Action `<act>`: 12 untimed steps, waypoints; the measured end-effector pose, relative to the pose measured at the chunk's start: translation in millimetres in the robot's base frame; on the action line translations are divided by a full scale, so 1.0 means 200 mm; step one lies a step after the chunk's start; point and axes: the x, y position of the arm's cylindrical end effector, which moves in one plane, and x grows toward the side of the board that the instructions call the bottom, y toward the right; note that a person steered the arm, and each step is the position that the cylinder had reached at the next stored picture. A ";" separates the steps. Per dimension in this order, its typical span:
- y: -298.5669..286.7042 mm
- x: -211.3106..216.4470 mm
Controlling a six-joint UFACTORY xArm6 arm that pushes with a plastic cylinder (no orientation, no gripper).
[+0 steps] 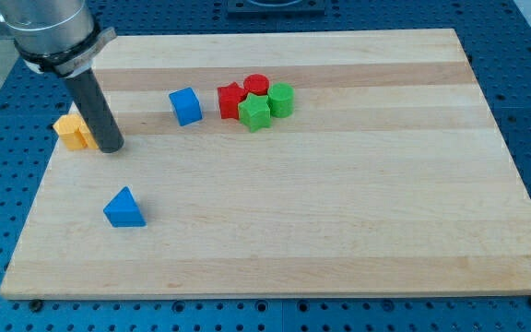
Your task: Move the green star below the yellow hexagon
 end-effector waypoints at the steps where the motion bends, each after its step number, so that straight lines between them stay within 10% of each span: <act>1: 0.05 0.00; 5: 0.12 -0.16; 9: 1.36 -0.23; 12: 1.24 -0.55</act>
